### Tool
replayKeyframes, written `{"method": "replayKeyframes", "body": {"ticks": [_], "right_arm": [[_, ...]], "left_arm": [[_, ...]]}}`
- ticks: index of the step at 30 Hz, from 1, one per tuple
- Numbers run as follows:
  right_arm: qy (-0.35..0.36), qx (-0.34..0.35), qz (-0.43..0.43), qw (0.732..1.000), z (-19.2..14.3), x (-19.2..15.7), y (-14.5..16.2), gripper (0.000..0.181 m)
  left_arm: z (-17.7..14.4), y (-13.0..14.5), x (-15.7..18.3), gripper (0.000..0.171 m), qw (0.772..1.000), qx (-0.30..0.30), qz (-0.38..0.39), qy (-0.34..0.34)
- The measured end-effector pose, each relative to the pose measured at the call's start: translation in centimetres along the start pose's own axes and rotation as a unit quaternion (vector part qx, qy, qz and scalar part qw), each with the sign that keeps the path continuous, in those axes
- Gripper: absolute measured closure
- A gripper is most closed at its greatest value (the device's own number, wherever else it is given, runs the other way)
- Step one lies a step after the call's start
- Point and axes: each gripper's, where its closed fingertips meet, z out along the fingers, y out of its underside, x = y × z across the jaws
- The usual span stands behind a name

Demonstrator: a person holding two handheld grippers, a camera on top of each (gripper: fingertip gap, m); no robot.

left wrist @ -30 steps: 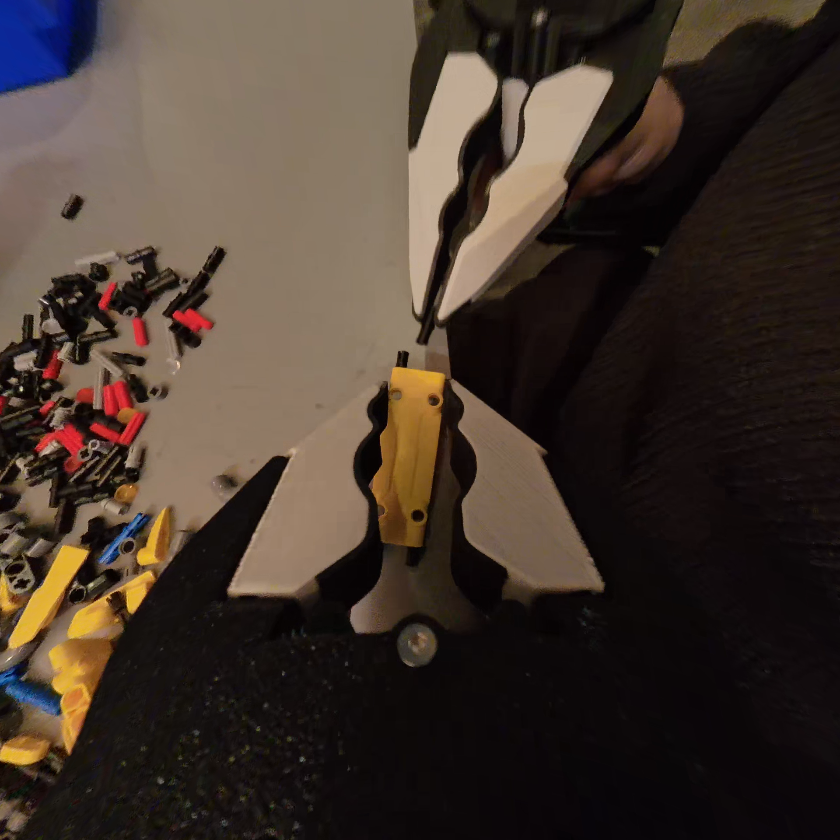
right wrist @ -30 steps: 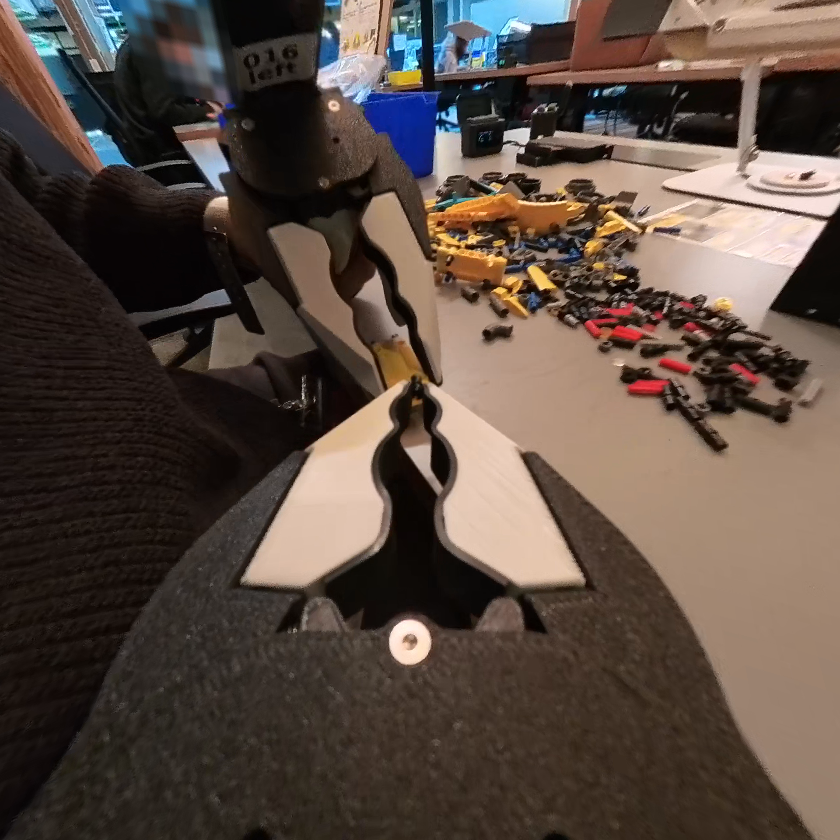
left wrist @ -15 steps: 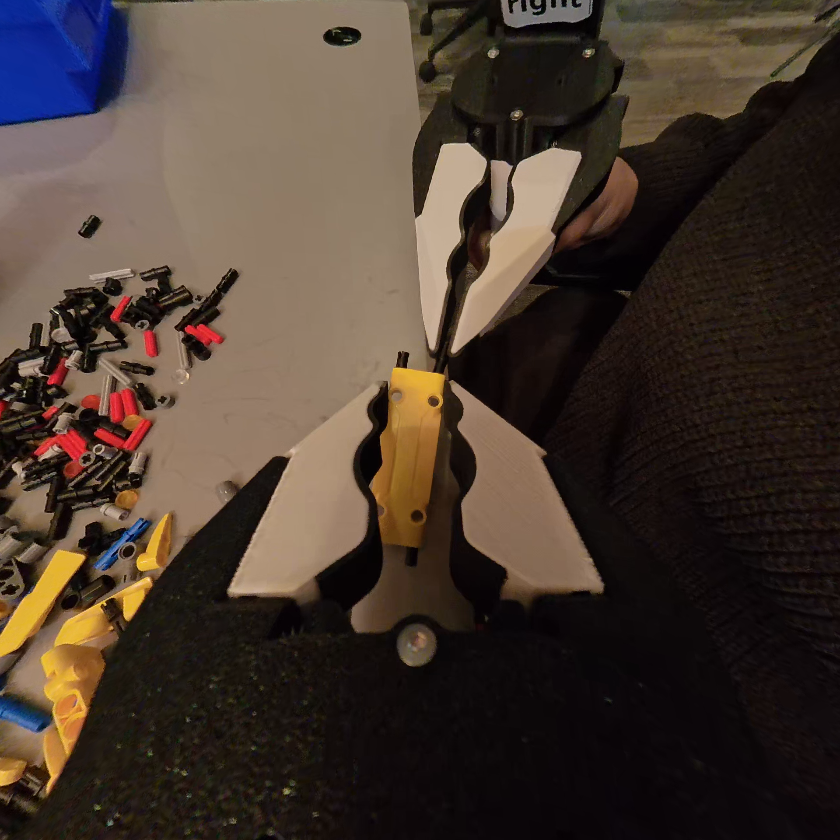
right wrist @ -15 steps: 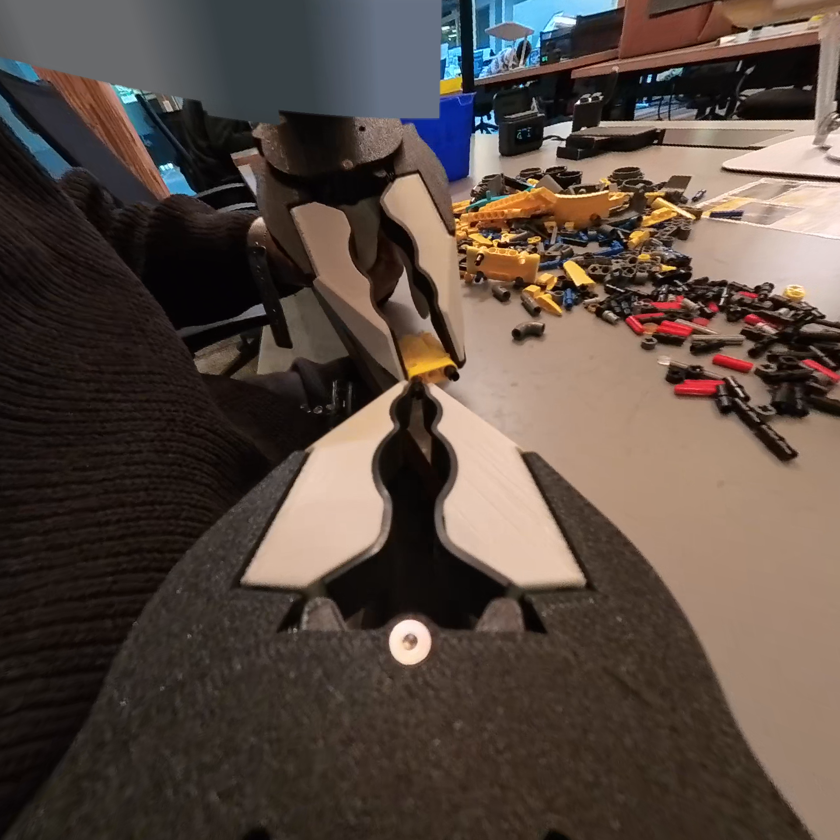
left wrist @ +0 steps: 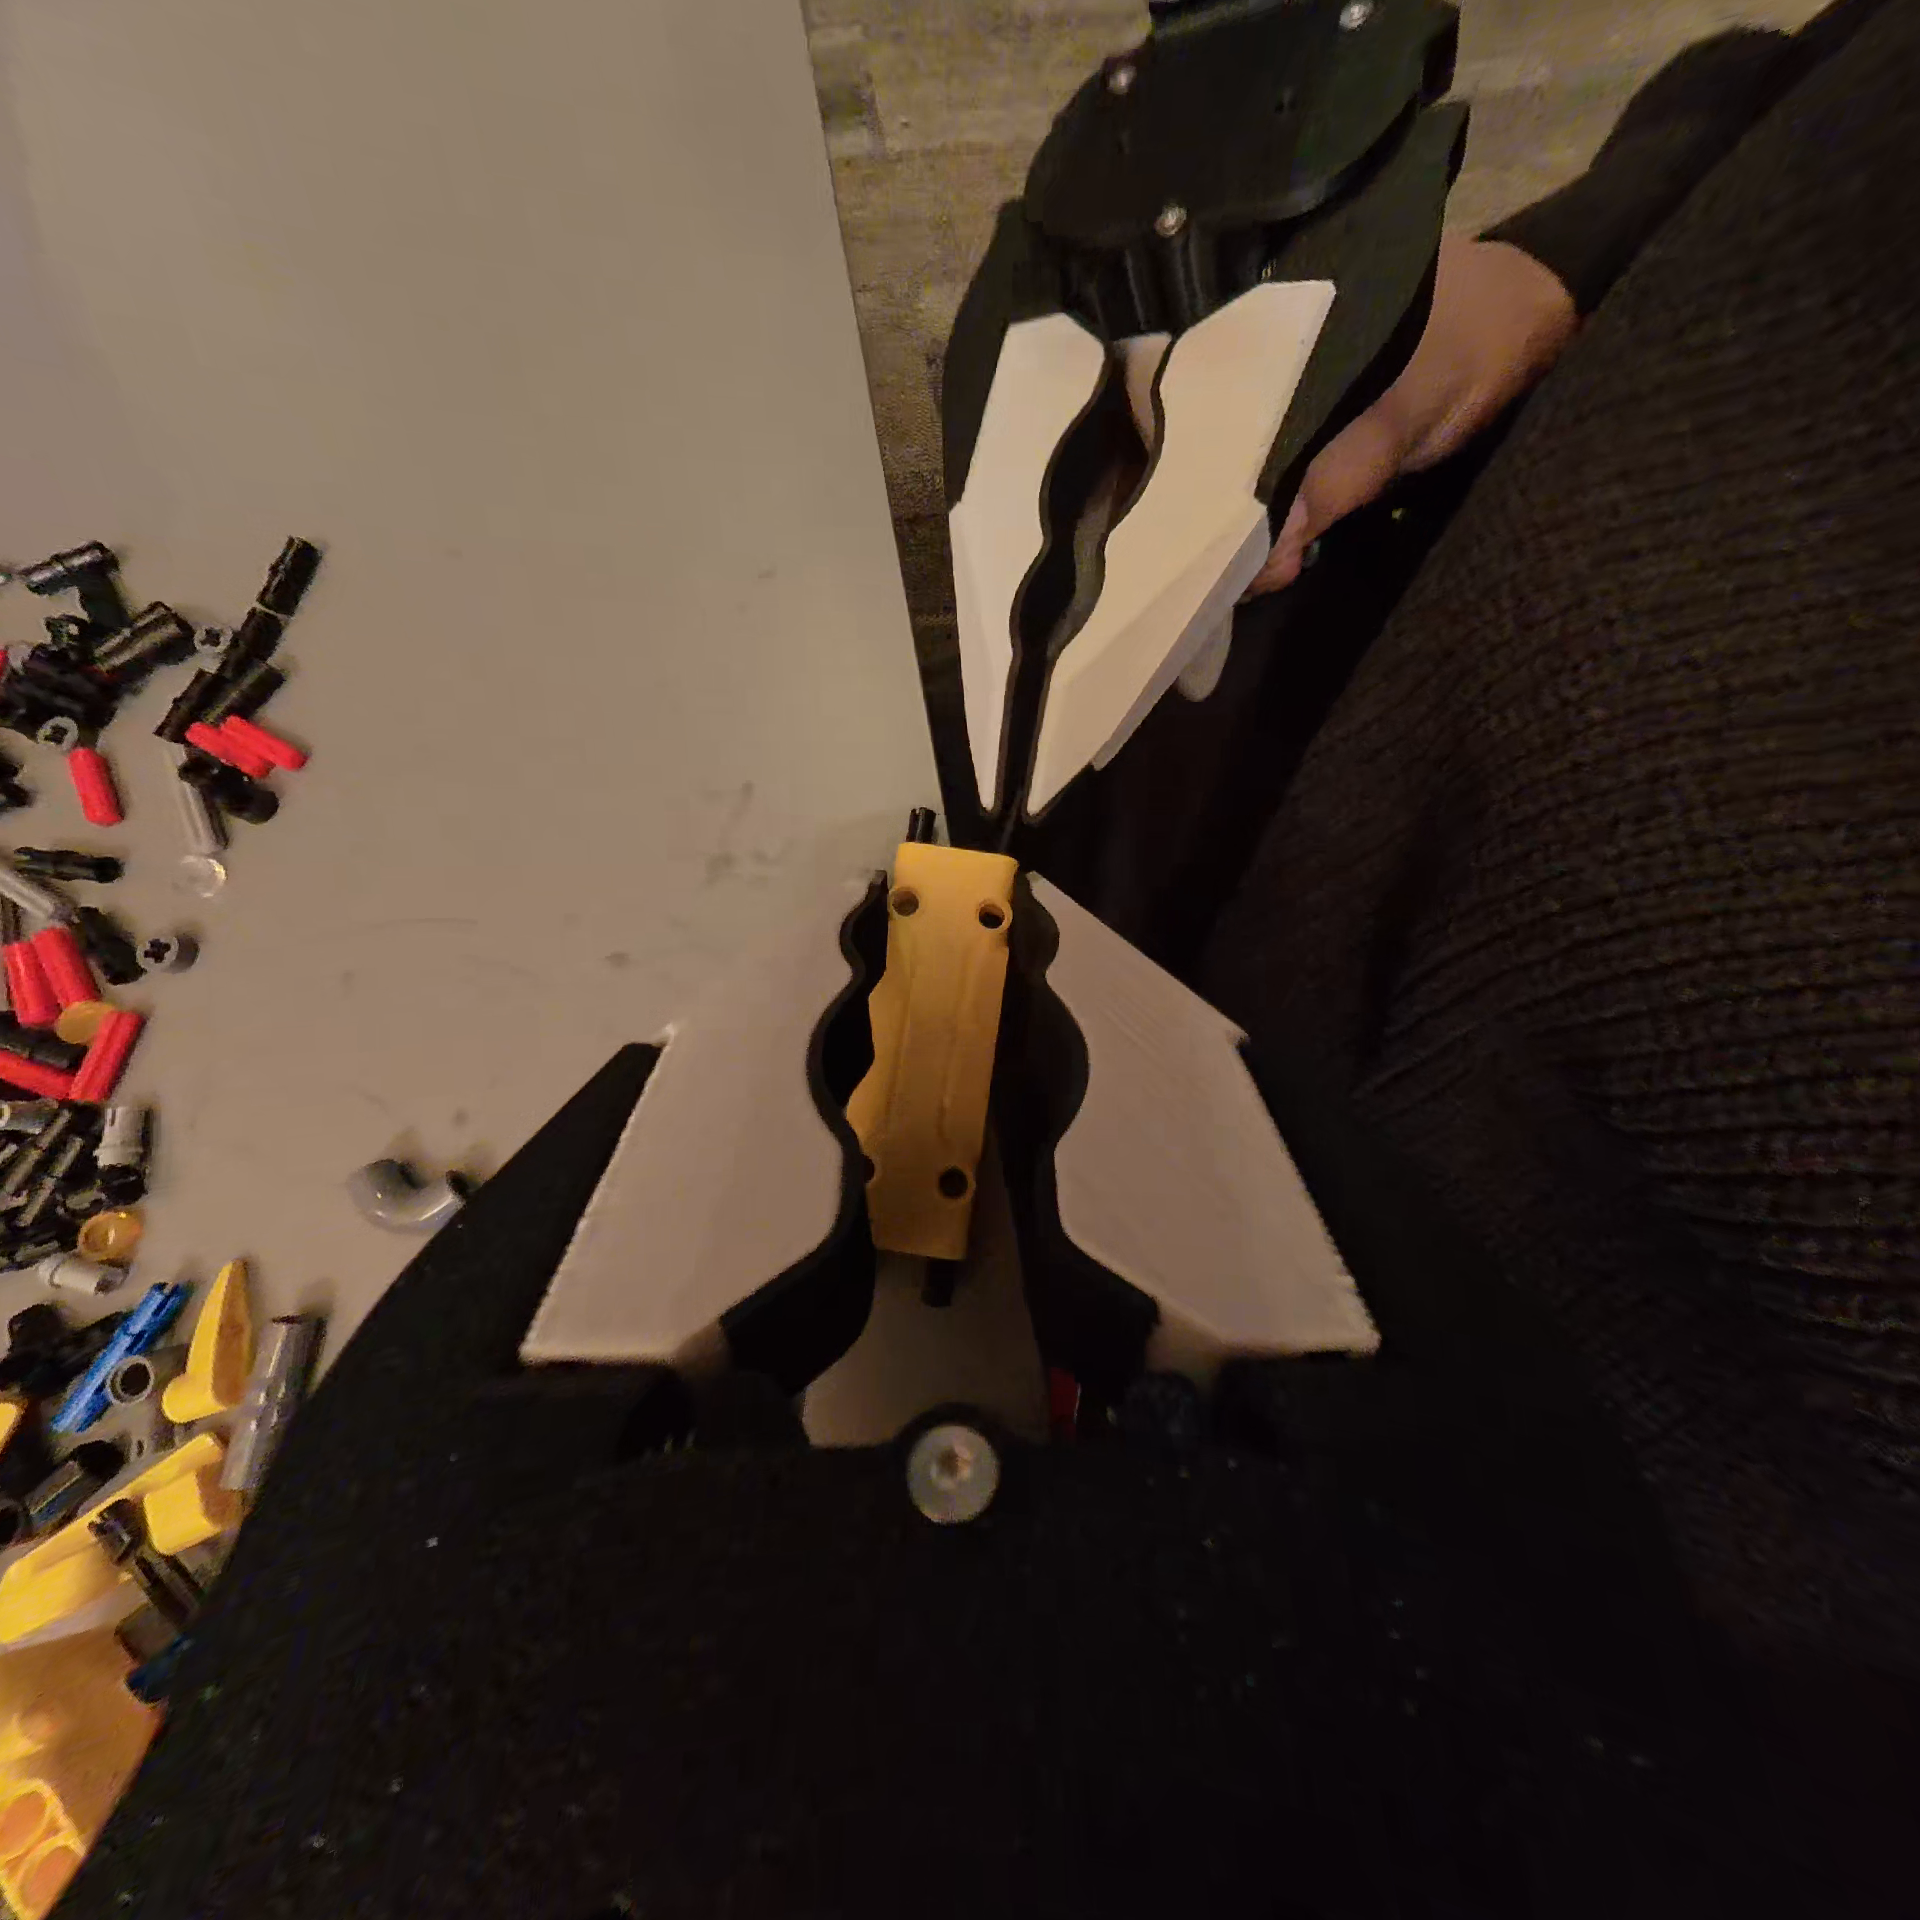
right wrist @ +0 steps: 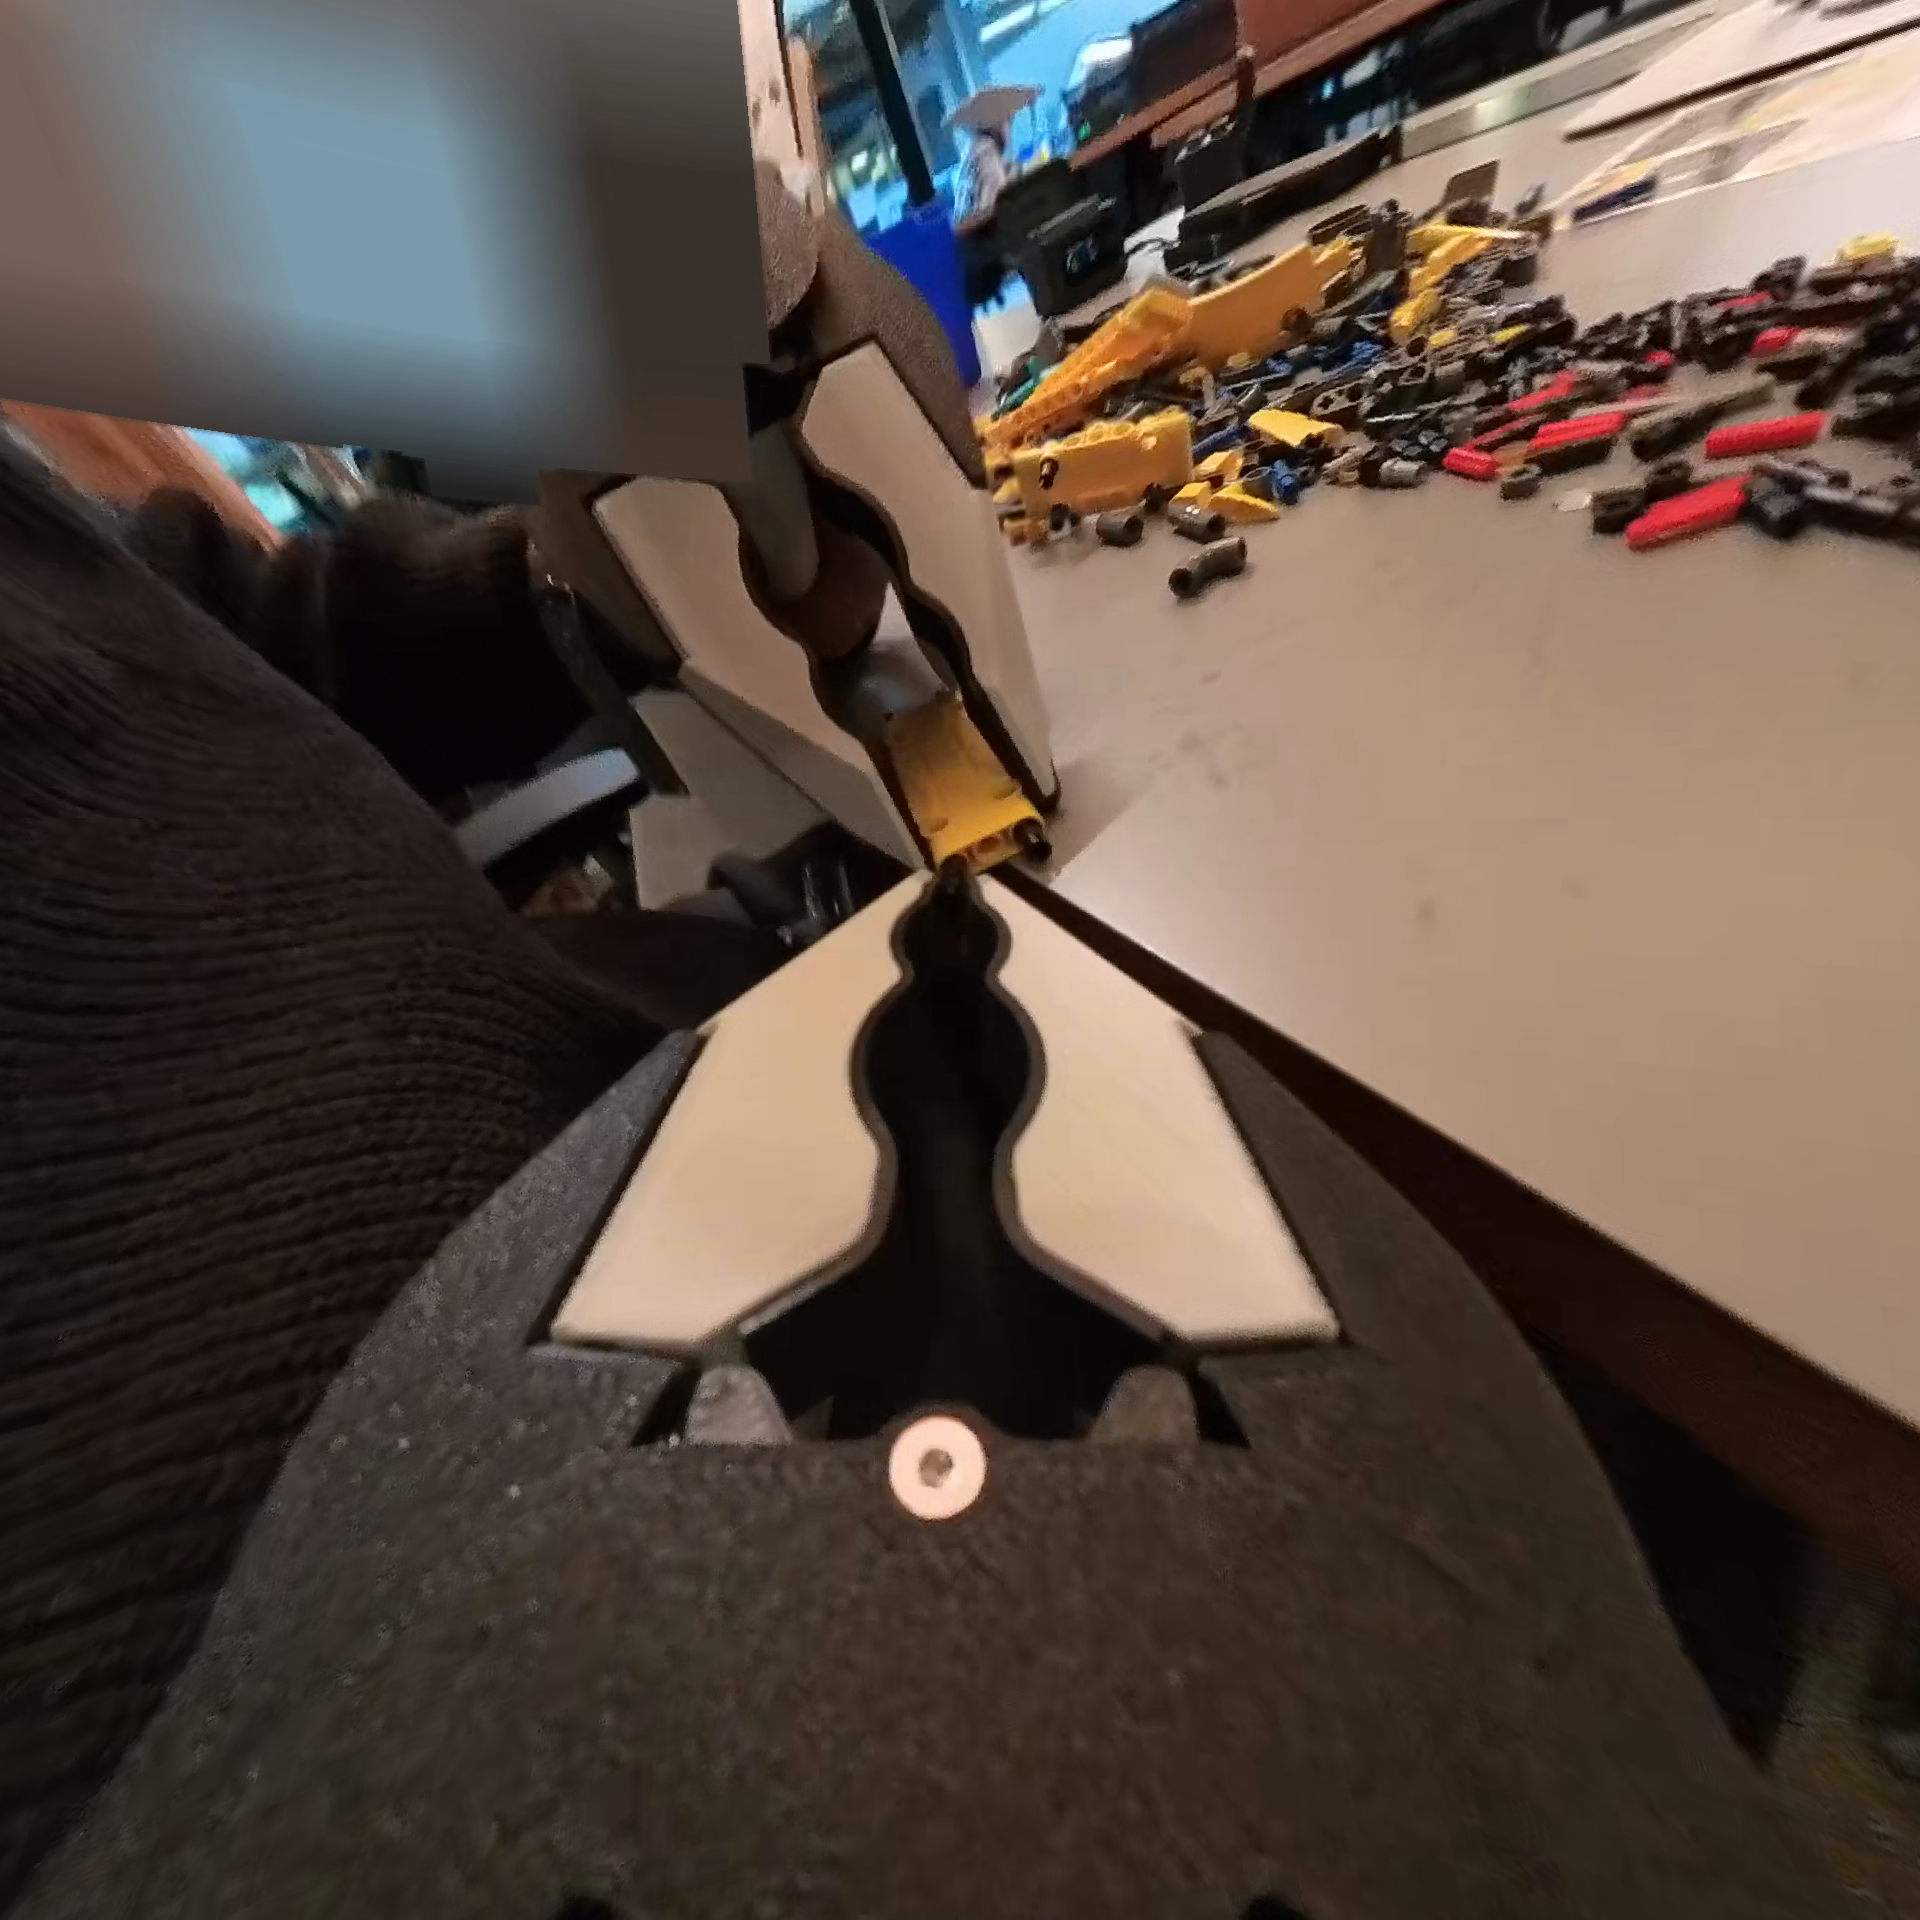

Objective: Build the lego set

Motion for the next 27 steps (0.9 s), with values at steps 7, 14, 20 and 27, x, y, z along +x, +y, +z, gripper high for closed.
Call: {"method": "replayKeyframes", "body": {"ticks": [7, 14, 20, 27], "right_arm": [[-0.055, 0.058, 0.183, 0.980, 0.11, 0.39, -0.05, 0.179], [-0.096, 0.069, 0.317, 0.941, 0.20, 0.45, 0.07, 0.178], [-0.077, 0.030, 0.279, 0.957, 0.33, 0.20, 0.32, 0.178], [-0.008, -0.045, 0.152, 0.987, -0.09, 0.12, 0.30, 0.178]], "left_arm": [[-0.03, 0.04, -0.23, 0.149, 1.000, 0.000, 0.001, 0.000], [-0.03, 0.06, -0.28, 0.149, 1.000, 0.000, 0.001, -0.002], [-0.02, 0.06, -0.22, 0.149, 1.000, -0.001, 0.012, 0.009], [0.20, -0.09, 0.06, 0.148, 0.998, -0.002, 0.047, 0.029]]}}
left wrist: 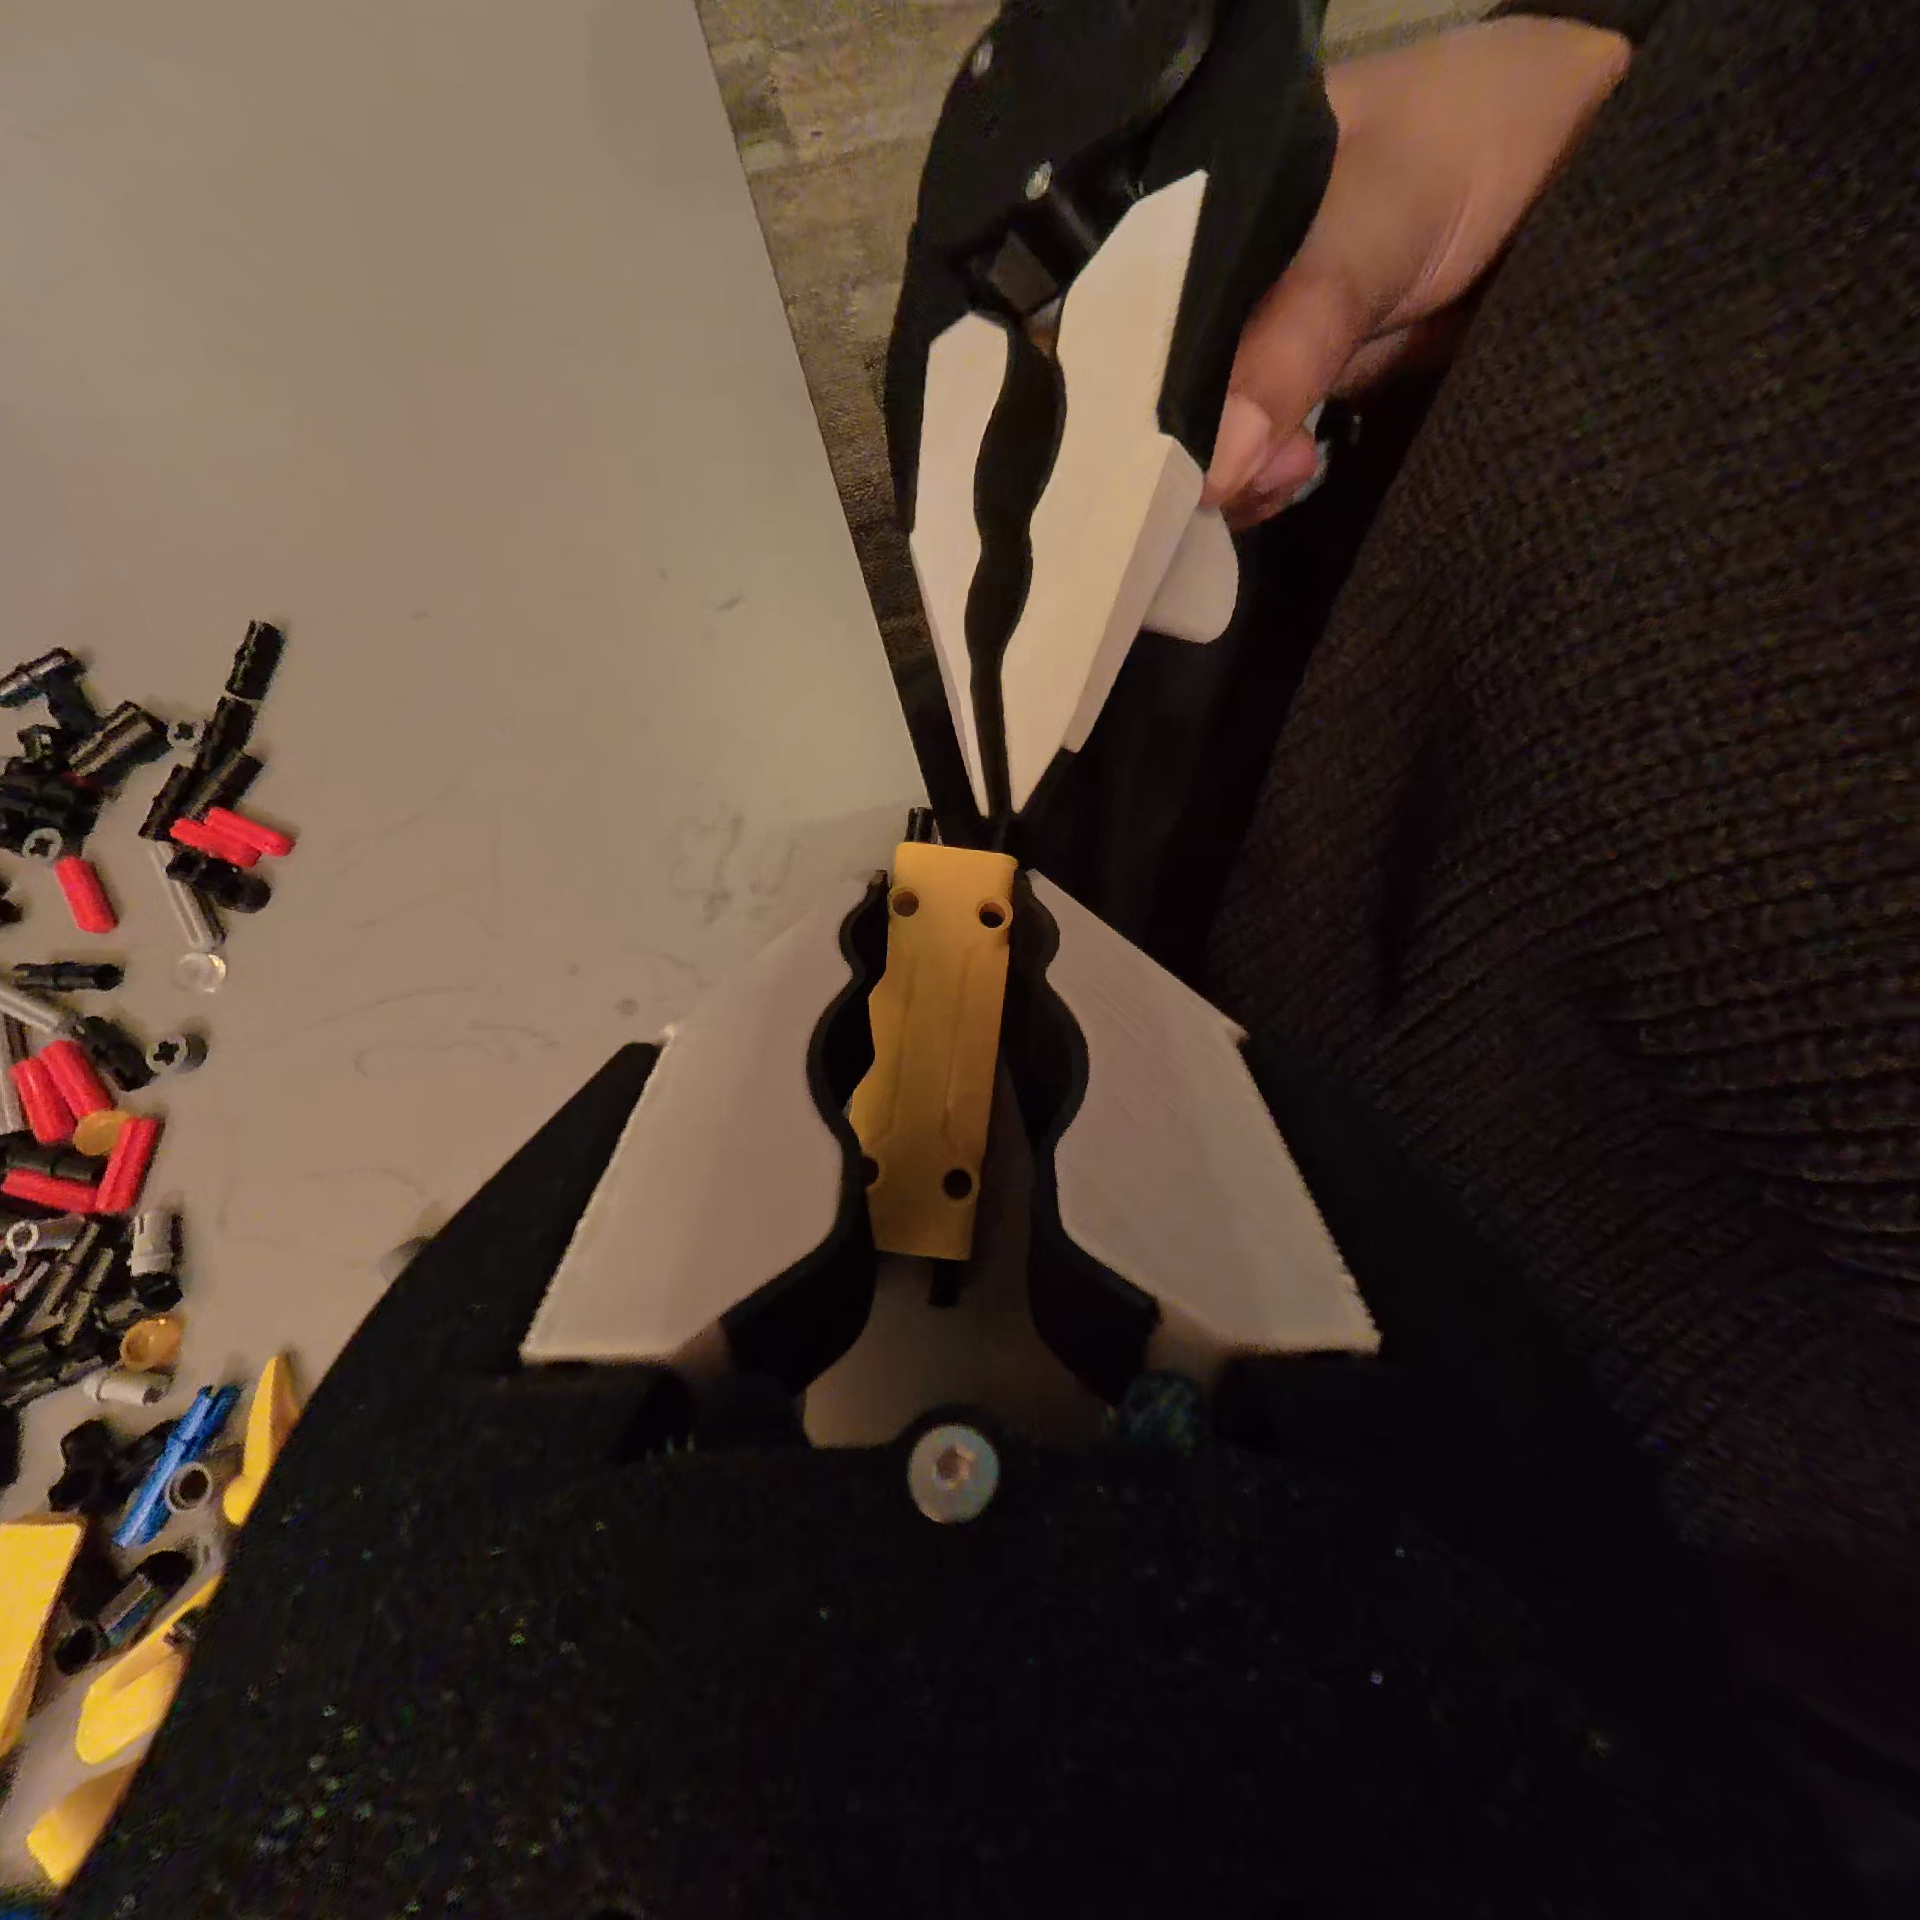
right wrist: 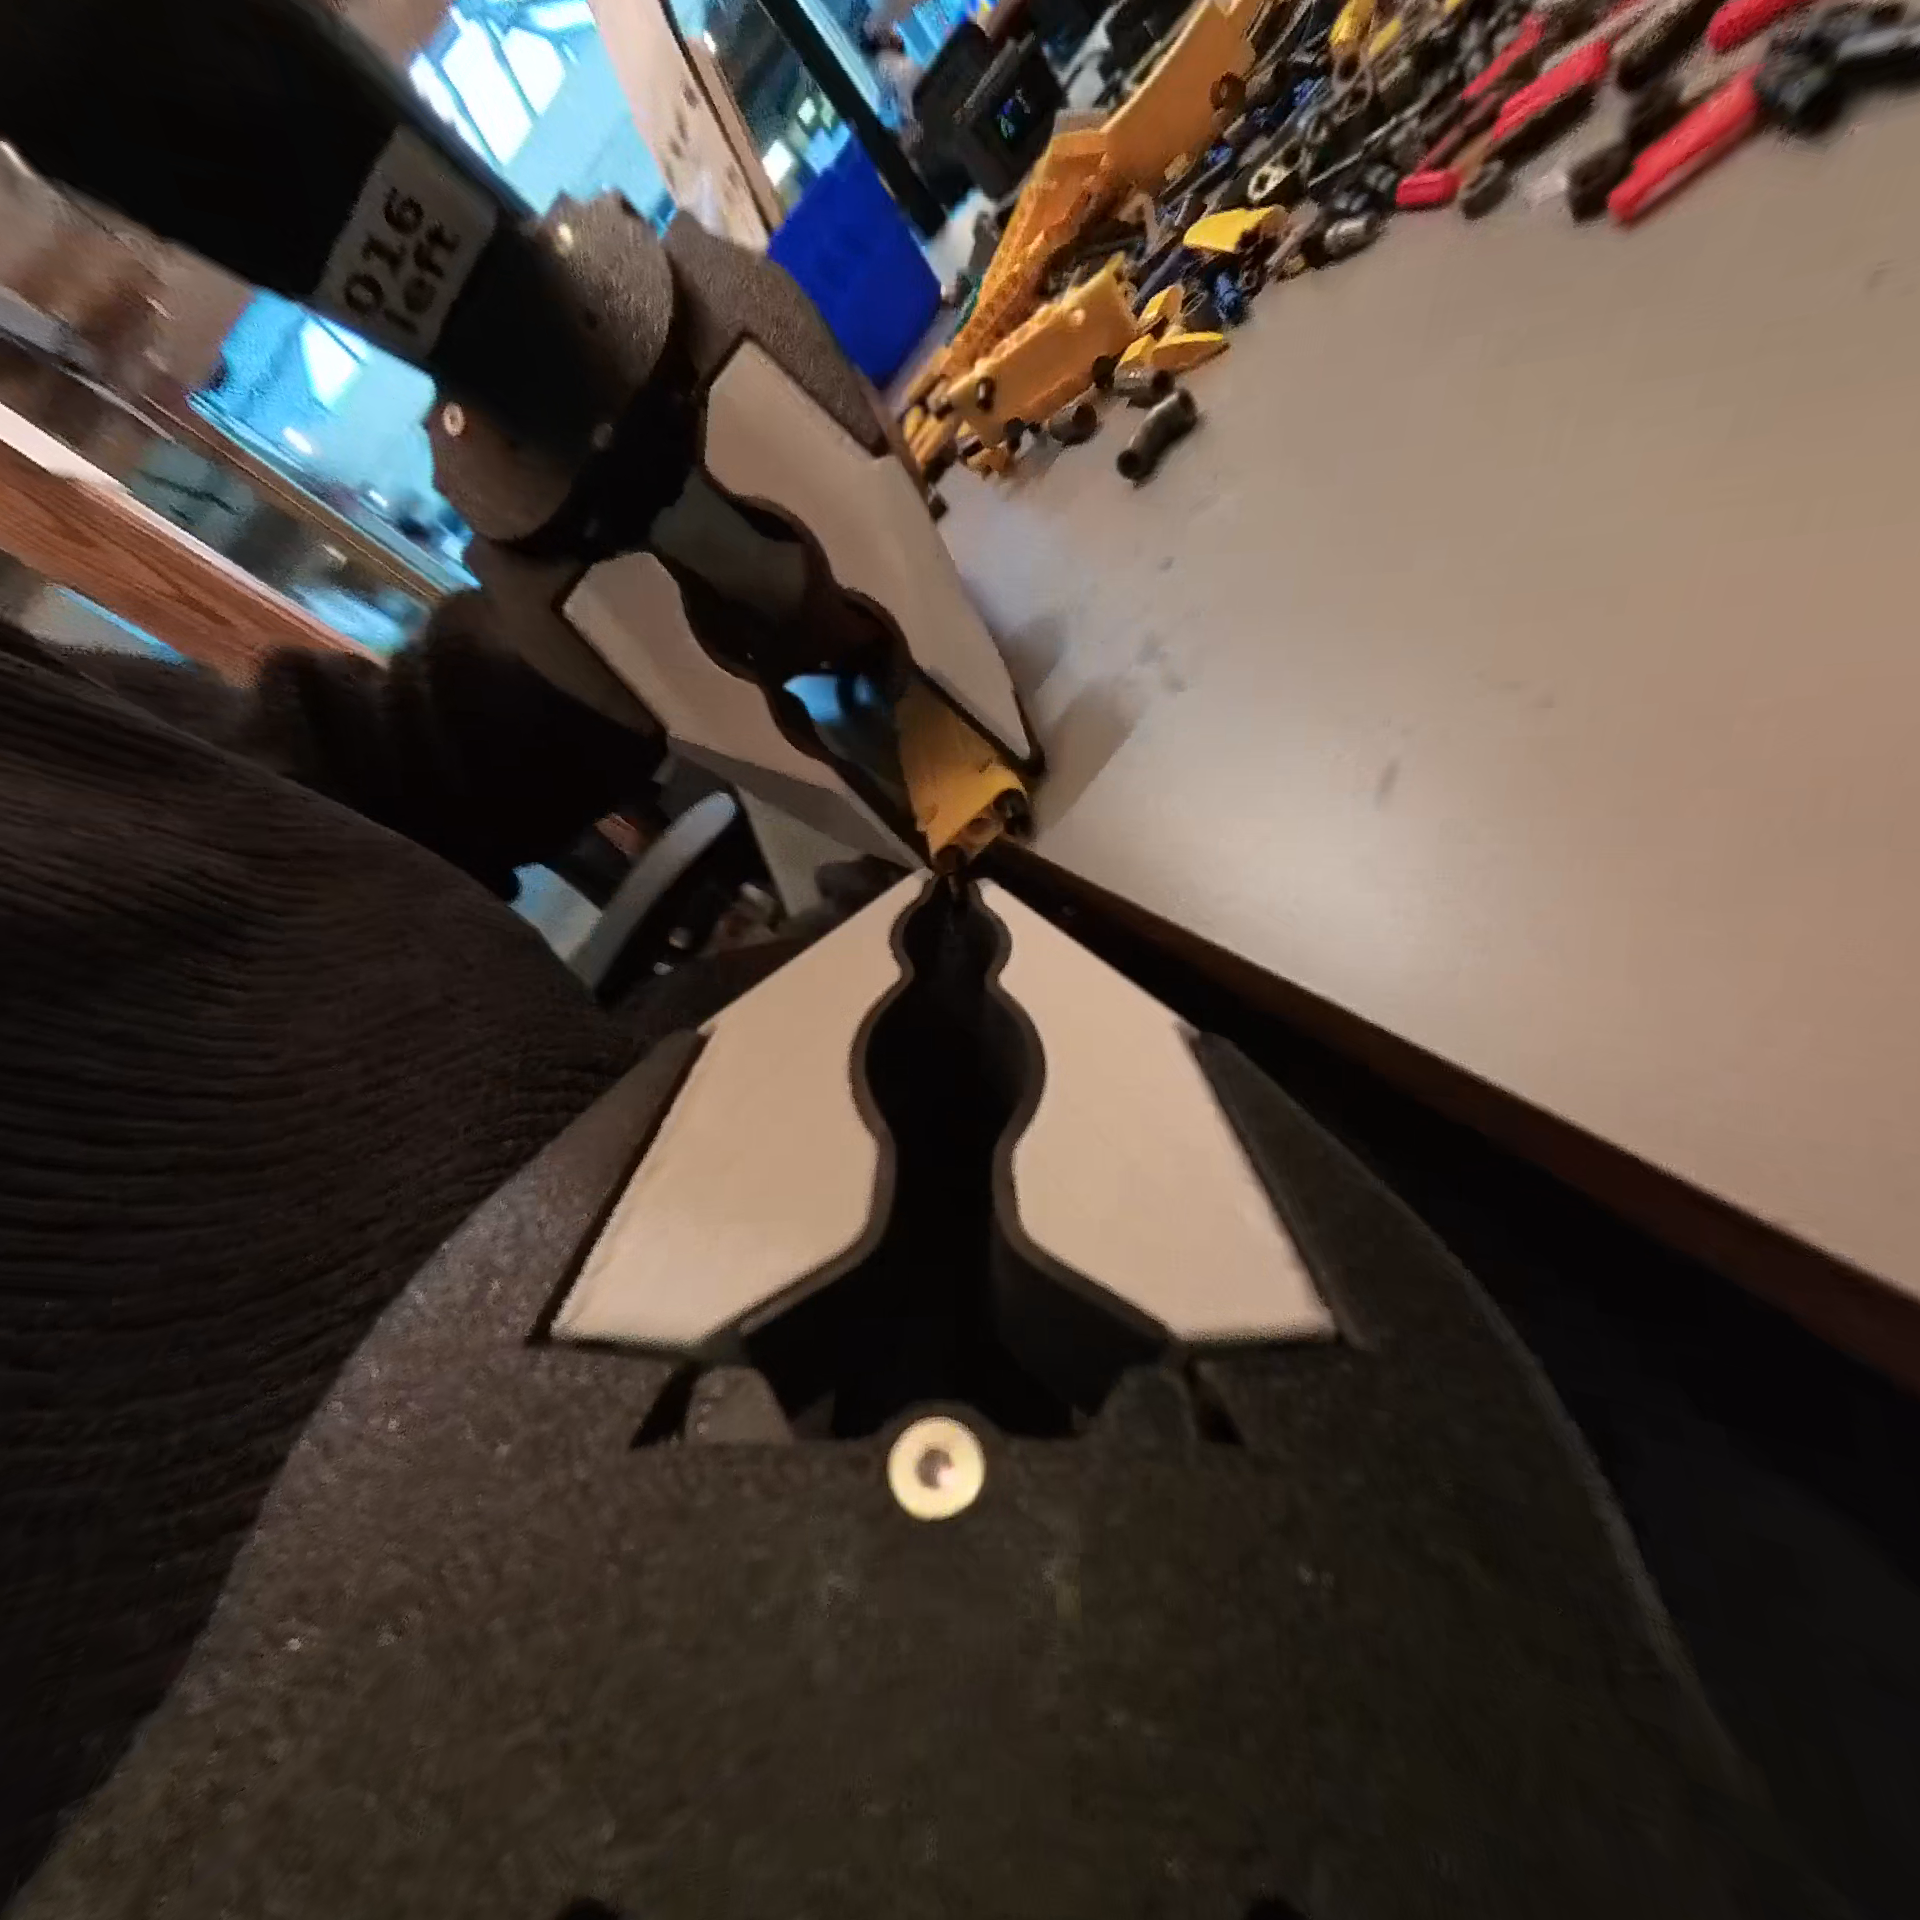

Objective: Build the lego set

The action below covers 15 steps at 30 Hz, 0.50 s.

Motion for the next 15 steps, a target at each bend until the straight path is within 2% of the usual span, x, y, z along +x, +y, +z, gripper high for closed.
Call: {"method": "replayKeyframes", "body": {"ticks": [4, 8, 9, 15], "right_arm": [[0.045, -0.034, -0.109, 0.992, 0.01, -0.21, -0.02, 0.178], [0.039, -0.033, -0.189, 0.981, 0.02, -0.36, 0.09, 0.172], [0.036, -0.028, -0.213, 0.976, 0.00, -0.39, 0.13, 0.177], [0.051, -0.033, -0.355, 0.933, -0.02, -0.46, 0.19, 0.177]], "left_arm": [[-0.01, -0.01, 0.10, 0.149, 1.000, 0.000, 0.008, 0.014], [-0.04, 0.01, 0.26, 0.148, 1.000, 0.000, 0.009, 0.029], [-0.04, 0.01, 0.31, 0.148, 0.999, 0.001, 0.008, 0.034], [-0.06, 0.01, 0.37, 0.148, 0.999, 0.000, 0.003, 0.047]]}}
